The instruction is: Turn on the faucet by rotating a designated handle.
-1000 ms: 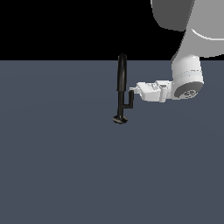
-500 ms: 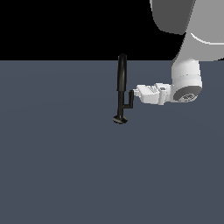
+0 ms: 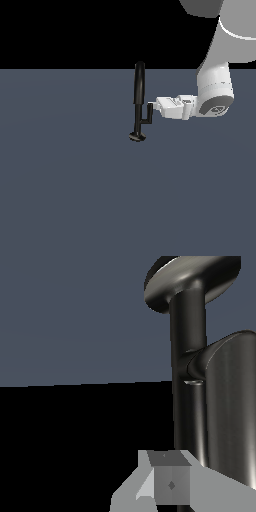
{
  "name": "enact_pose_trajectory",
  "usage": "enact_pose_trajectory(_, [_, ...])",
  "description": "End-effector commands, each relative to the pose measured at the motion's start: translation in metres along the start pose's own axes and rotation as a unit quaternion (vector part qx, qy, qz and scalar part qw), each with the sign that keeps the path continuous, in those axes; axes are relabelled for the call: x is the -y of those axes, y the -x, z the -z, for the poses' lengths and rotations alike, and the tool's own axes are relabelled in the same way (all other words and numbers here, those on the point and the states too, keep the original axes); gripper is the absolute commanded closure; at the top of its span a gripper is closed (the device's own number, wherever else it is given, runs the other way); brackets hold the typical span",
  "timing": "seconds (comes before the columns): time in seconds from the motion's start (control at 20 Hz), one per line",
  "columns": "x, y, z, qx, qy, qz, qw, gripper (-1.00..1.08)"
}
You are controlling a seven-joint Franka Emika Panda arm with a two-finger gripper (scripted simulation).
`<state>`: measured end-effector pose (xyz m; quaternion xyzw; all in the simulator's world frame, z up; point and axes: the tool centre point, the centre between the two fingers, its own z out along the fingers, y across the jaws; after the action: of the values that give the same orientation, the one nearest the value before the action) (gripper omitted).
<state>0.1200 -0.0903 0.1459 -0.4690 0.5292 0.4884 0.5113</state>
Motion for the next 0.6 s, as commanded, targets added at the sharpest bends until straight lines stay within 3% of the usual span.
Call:
enact_pose_trajectory(0.0, [-0.004,0.001,0.0,0.0,0.0,0.0,1.0,1.08])
enact_pose_trajectory(0.55, [-0.025,0.008,0.0,0.0,0.0,0.0,1.0,1.08])
